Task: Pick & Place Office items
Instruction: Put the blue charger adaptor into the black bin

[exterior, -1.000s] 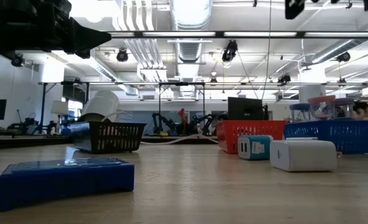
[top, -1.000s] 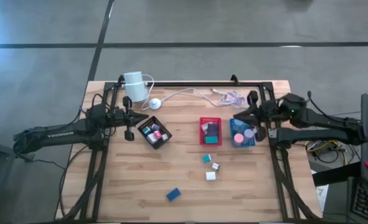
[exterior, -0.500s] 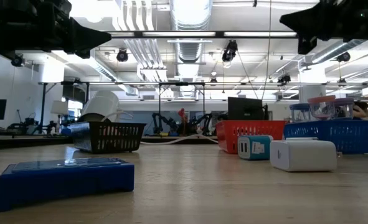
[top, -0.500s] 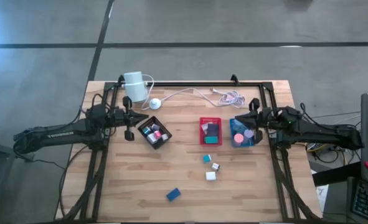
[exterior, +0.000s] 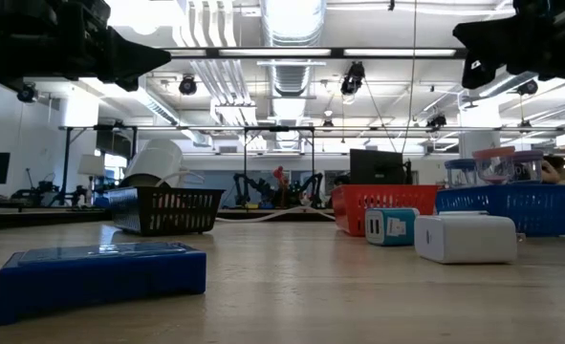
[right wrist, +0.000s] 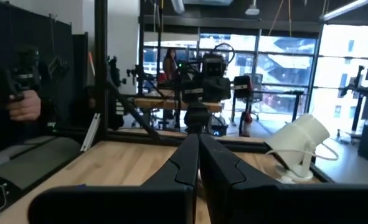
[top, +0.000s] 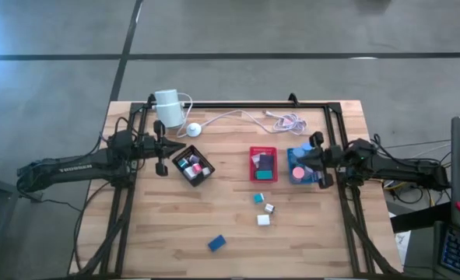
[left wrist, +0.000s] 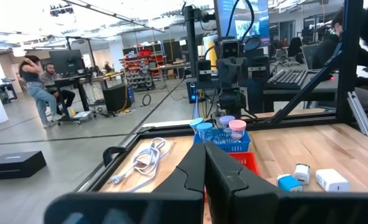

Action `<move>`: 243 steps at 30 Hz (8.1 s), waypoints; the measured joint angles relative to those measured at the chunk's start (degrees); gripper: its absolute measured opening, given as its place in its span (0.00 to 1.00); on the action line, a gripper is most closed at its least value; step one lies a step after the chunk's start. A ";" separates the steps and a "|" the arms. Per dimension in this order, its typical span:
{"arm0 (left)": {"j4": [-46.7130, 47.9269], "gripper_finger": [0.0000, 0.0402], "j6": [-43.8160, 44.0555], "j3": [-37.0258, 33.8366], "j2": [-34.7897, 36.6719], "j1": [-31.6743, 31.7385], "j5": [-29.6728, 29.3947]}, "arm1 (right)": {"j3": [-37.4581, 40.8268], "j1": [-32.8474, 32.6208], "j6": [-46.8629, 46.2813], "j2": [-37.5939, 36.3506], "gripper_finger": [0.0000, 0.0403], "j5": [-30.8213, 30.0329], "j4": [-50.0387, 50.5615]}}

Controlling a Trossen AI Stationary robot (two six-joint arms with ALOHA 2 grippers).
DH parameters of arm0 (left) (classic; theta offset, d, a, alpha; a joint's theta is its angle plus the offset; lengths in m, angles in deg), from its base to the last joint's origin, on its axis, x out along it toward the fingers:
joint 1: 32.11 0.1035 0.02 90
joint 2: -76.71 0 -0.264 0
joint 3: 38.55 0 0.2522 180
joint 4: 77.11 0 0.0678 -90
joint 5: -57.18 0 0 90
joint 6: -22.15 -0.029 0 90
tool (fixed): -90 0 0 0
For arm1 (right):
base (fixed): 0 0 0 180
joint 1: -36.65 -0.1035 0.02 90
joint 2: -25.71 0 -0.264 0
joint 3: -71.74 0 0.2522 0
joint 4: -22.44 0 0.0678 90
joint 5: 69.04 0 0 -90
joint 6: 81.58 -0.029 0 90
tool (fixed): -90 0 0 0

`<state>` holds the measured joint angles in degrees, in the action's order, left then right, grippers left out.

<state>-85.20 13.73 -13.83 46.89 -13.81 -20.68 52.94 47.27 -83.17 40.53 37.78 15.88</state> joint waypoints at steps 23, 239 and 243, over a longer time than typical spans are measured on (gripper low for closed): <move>0.48 0.01 0.31 -0.02 -4.92 -0.04 0.23 | 3.54 0.03 1.79 -2.41 0.02 5.77 -2.93; 10.01 0.45 8.11 -10.22 23.94 -17.94 -21.49 | 3.59 0.13 -0.37 -0.80 0.02 -0.57 -2.77; 10.91 0.45 8.87 -6.02 22.54 -17.94 -25.57 | 3.57 0.13 0.04 -0.80 0.02 -0.57 -2.91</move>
<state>-74.29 22.60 -19.85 69.42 -31.75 -46.25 56.52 47.40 -83.13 39.73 37.21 12.97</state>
